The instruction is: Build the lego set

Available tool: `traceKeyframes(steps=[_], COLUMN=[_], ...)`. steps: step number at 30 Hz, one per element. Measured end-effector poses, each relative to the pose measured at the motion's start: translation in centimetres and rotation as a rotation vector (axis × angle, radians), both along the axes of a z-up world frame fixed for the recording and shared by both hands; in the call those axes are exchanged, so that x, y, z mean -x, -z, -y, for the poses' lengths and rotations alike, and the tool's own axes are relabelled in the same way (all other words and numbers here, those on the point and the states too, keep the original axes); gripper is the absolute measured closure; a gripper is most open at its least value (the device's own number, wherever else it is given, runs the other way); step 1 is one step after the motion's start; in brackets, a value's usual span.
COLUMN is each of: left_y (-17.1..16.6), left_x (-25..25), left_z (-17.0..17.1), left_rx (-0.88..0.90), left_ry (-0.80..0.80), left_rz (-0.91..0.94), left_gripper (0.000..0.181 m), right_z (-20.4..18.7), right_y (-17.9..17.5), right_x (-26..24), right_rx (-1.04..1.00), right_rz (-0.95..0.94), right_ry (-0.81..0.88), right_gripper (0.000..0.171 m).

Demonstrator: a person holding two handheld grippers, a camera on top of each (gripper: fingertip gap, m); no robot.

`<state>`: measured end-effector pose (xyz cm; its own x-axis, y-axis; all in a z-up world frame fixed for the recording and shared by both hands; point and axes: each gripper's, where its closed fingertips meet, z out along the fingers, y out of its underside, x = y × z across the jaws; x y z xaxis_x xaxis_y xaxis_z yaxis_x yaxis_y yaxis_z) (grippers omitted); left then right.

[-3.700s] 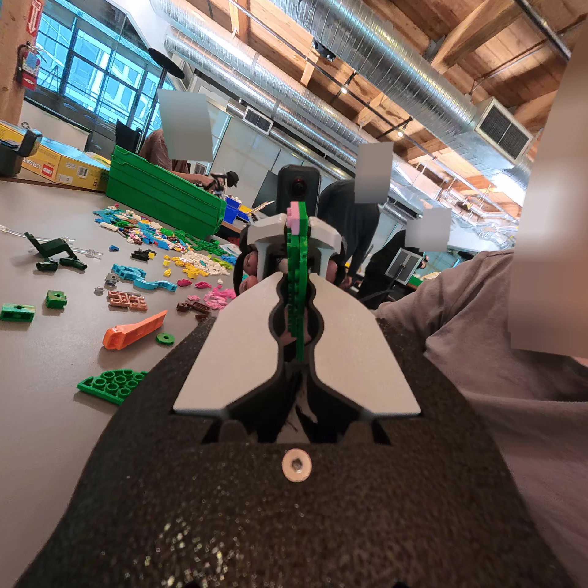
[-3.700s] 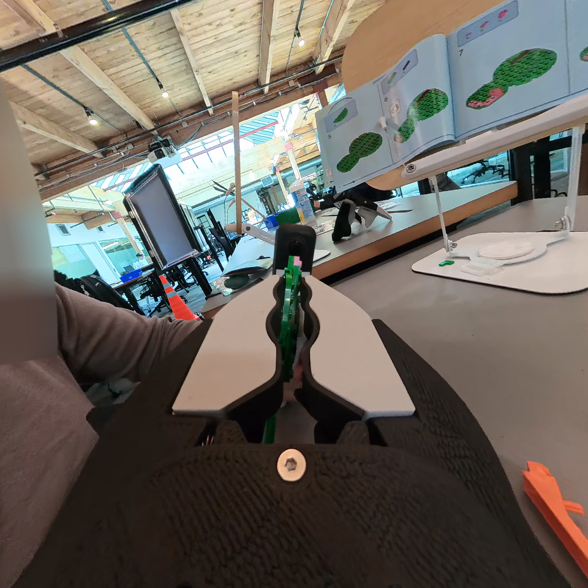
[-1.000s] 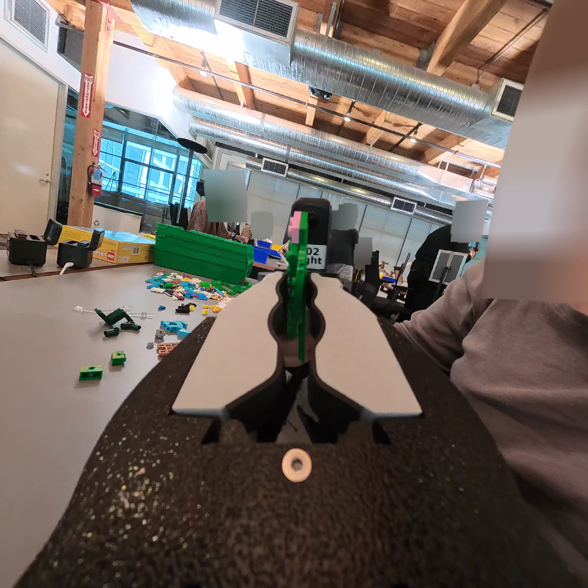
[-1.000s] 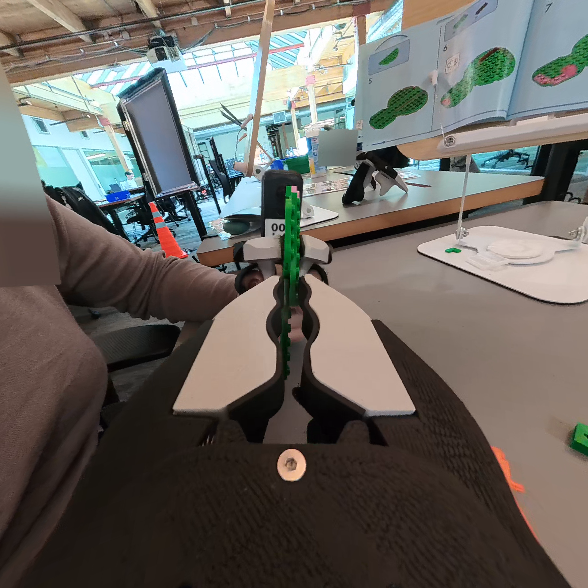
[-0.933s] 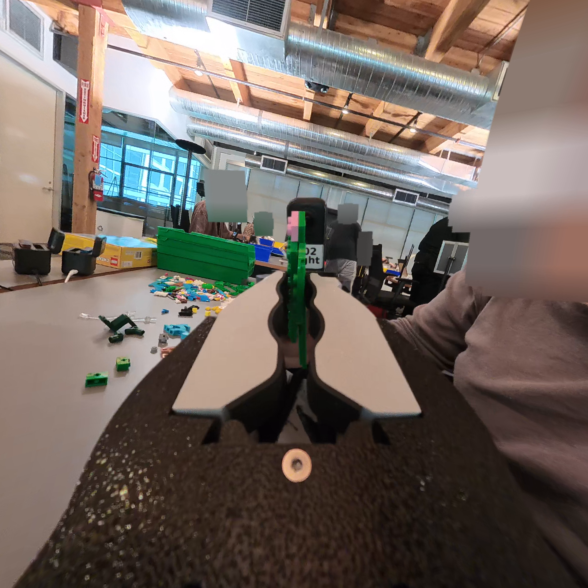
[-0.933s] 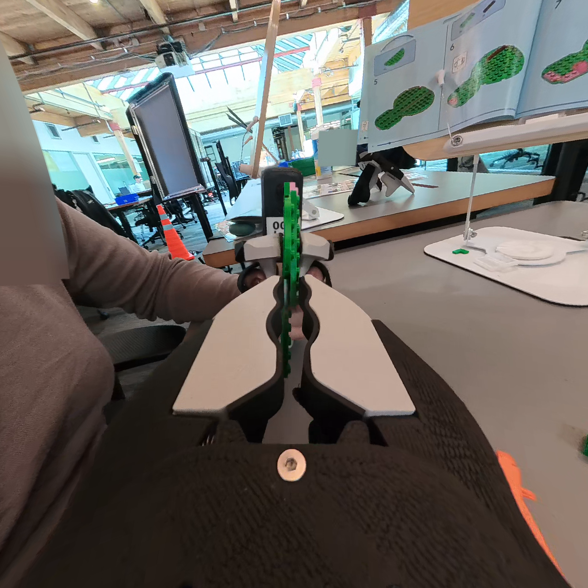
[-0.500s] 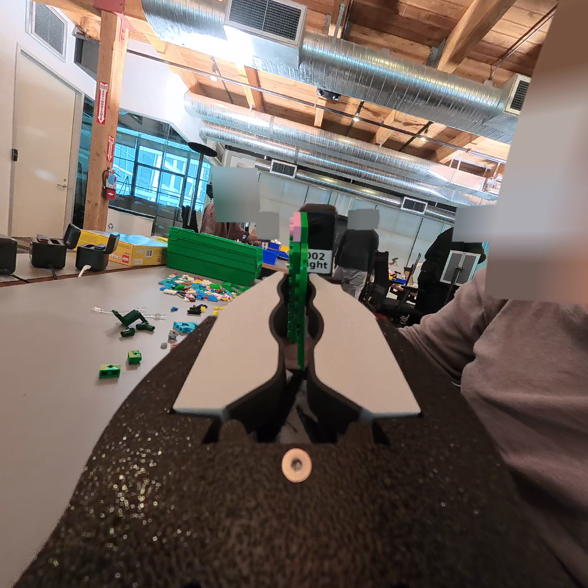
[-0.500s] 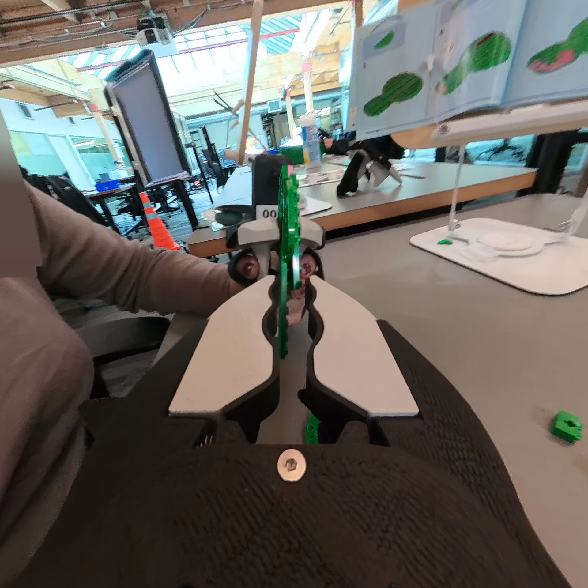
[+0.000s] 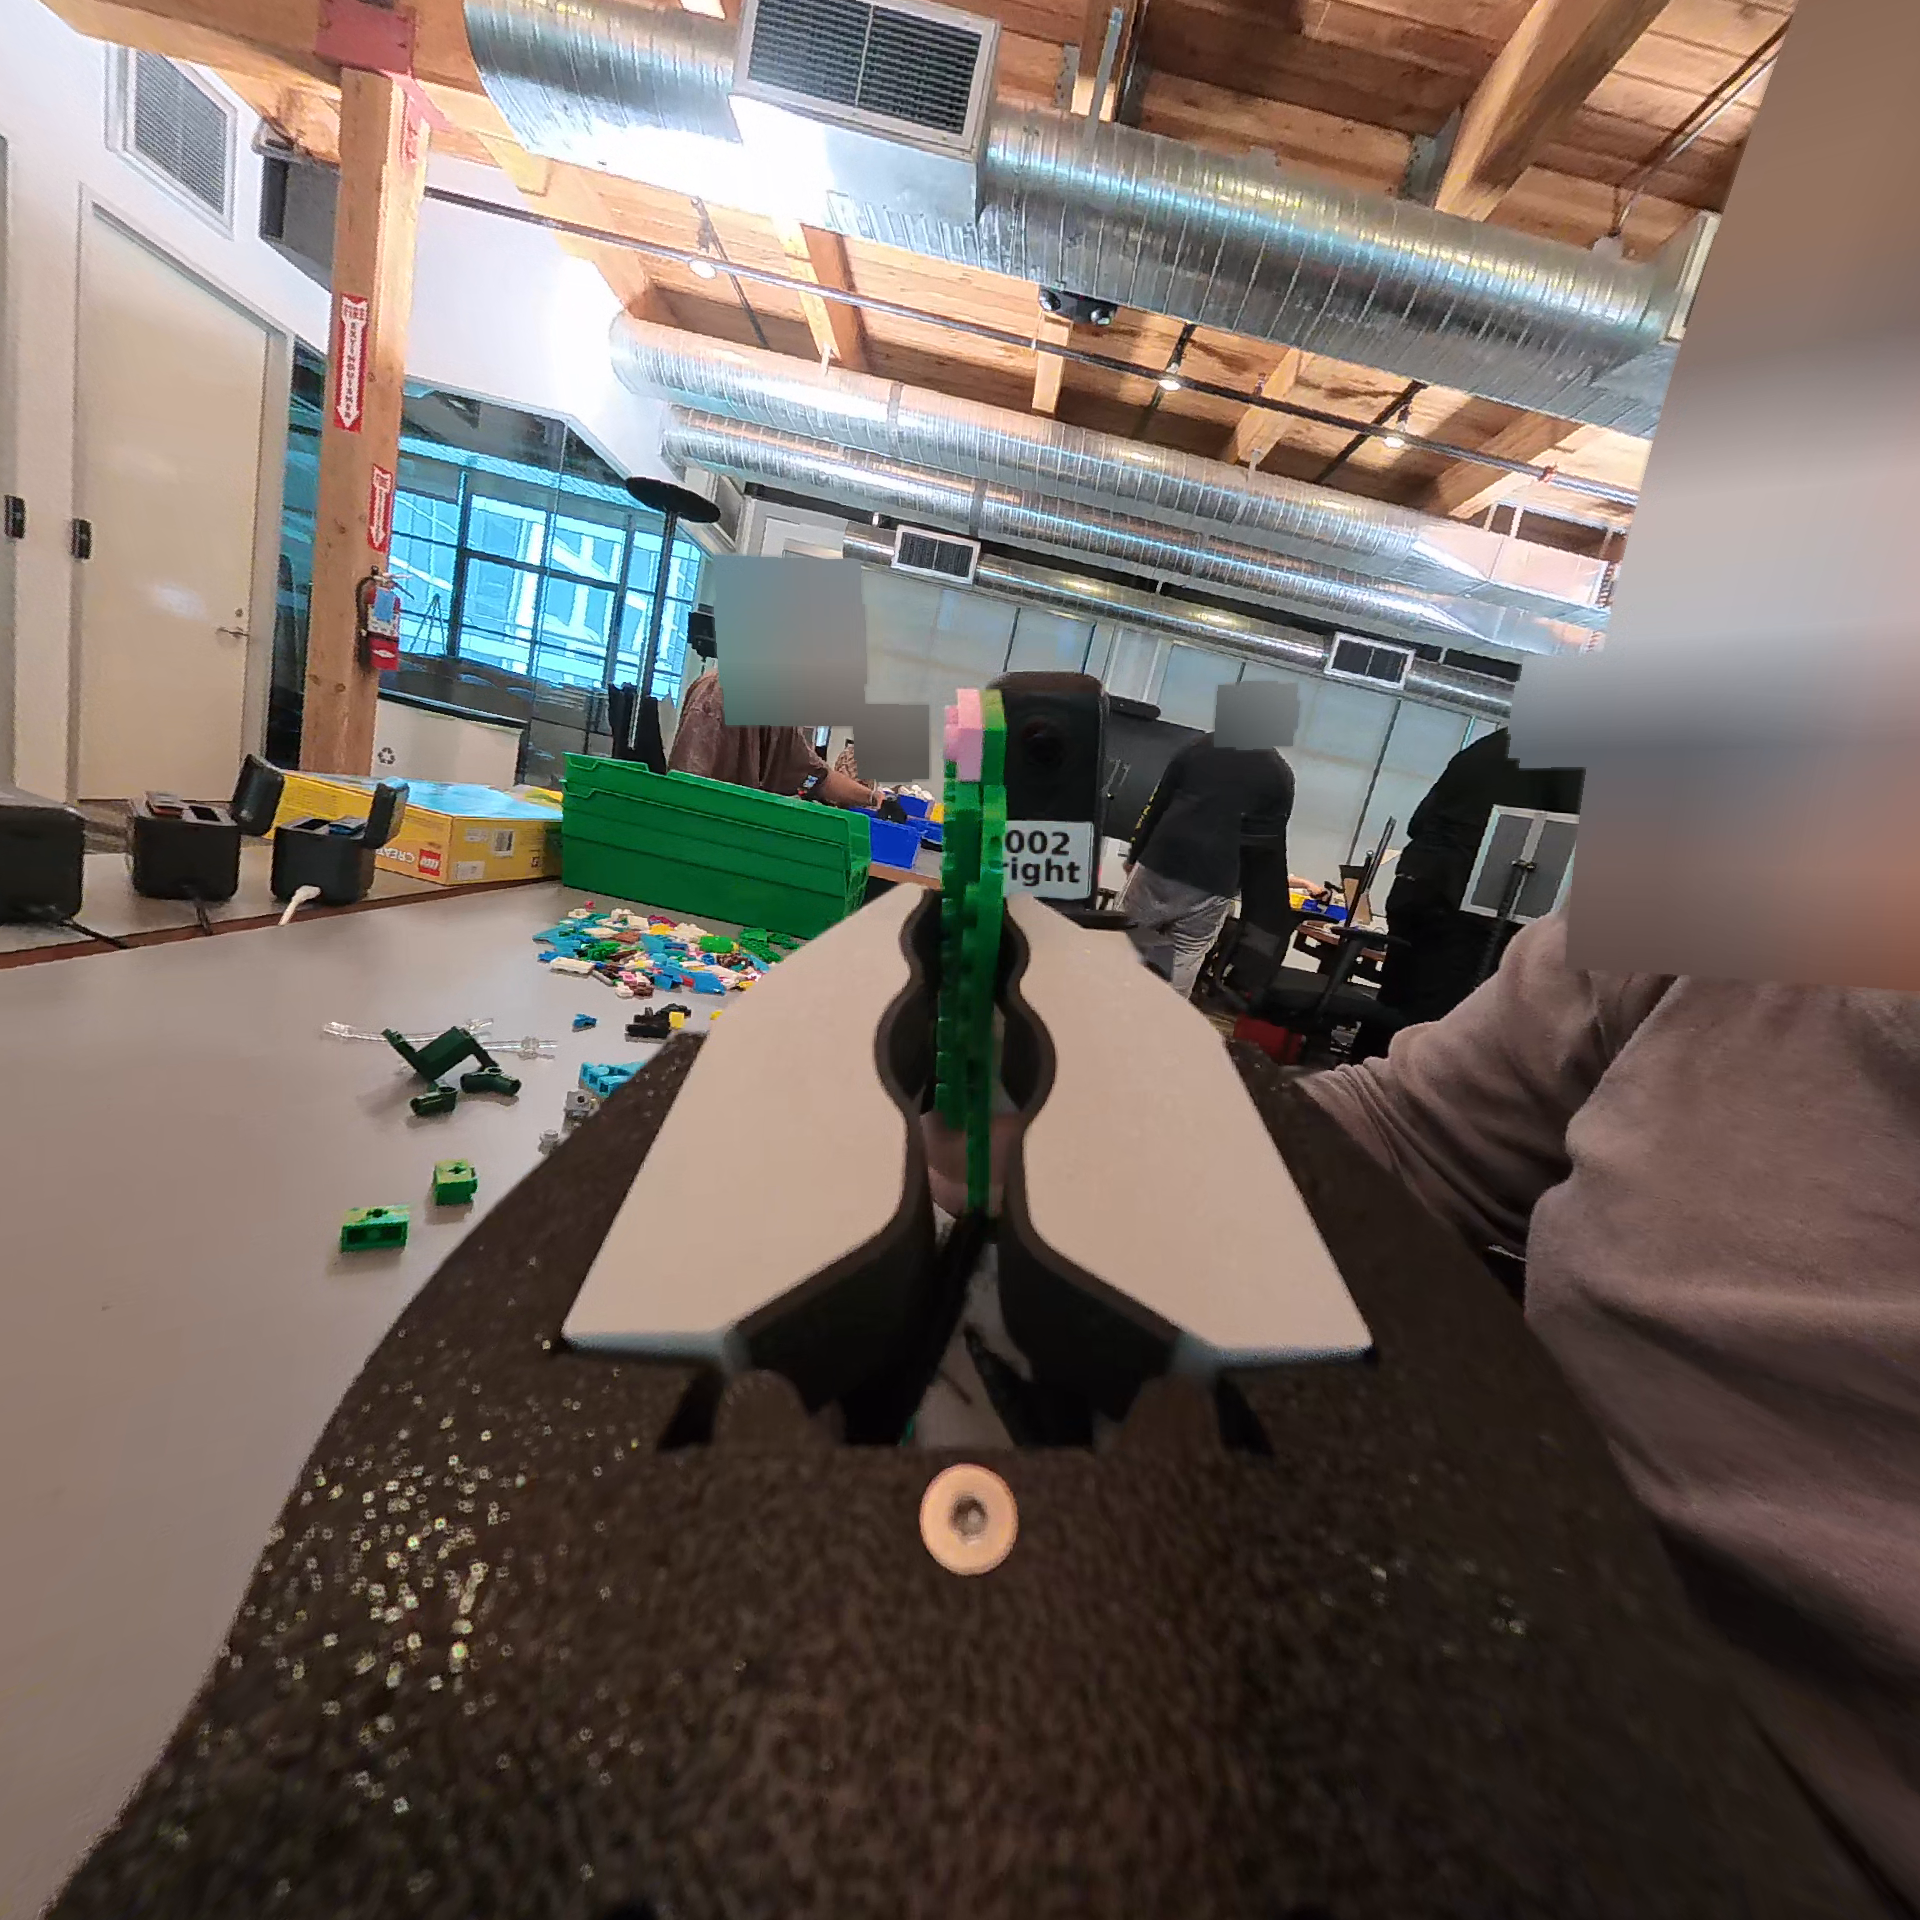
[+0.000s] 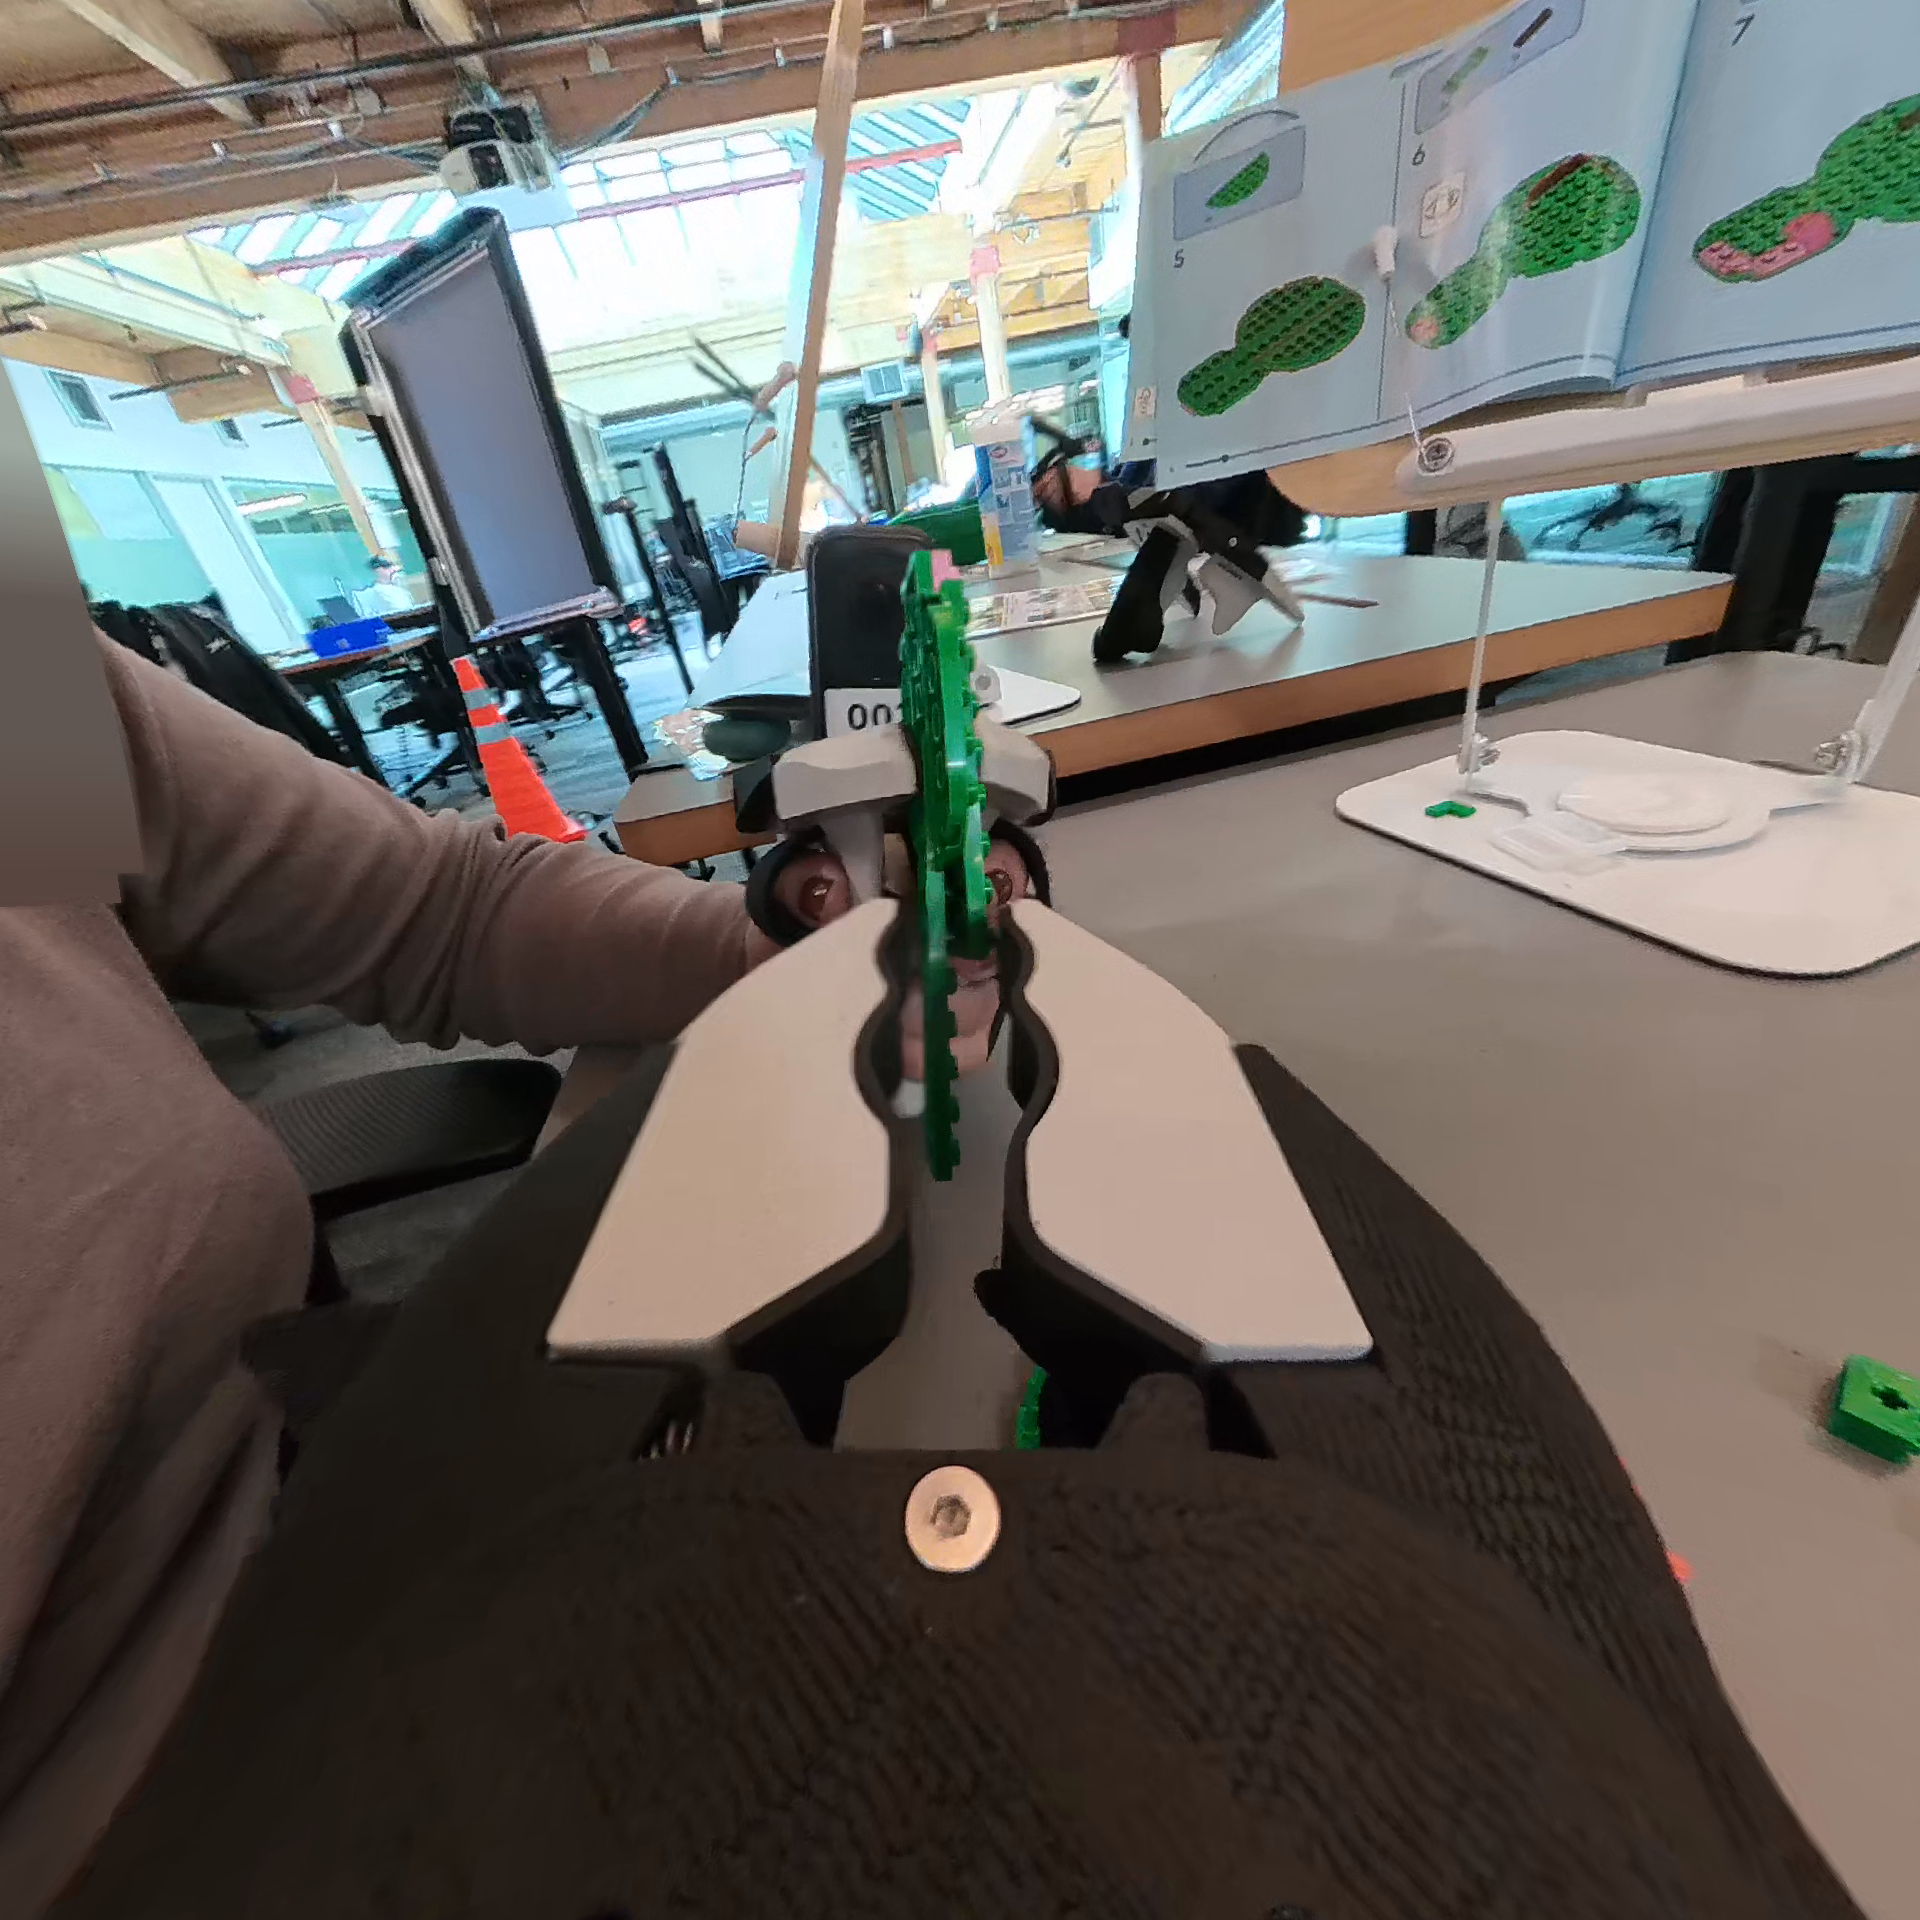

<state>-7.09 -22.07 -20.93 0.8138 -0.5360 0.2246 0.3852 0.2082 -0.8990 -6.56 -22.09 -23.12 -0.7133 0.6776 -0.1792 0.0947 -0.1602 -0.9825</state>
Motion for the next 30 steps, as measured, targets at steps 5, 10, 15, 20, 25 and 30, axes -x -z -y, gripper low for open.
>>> traceKeyframes(steps=[5, 10, 15, 20, 25, 30], left_y=[0.4, 0.8, 0.7, 1.1, 0.8, 1.3], left_x=[-0.4, 0.4, 1.1, 0.2, -0.2, -1.0], left_z=[-0.2, -0.6, -0.5, -0.7, -0.4, -0.5], left_rx=[0.022, 0.068, 0.077, 0.097, 0.085, 0.111], left_ry=[0.033, 0.032, 0.014, 0.021, 0.029, 0.064], left_rz=[0.012, 0.076, 0.053, -0.015, -0.062, -0.086], left_gripper=[0.173, 0.159, 0.149, 0.169, 0.173, 0.173], right_z=[0.6, -0.1, -0.4, -0.1, 0.0, 0.3], right_y=[0.7, 0.8, 1.0, 1.3, 1.3, 0.6], right_x=[0.2, 0.4, 0.3, 0.2, 0.4, 0.4], right_rx=[-0.053, -0.040, 0.017, 0.016, -0.006, -0.017], right_rz=[0.009, 0.042, 0.114, 0.131, 0.104, 0.023], right_ry=[0.000, 0.007, -0.027, -0.048, -0.027, -0.007], right_gripper=[0.159, 0.163, 0.164, 0.164, 0.160, 0.159])
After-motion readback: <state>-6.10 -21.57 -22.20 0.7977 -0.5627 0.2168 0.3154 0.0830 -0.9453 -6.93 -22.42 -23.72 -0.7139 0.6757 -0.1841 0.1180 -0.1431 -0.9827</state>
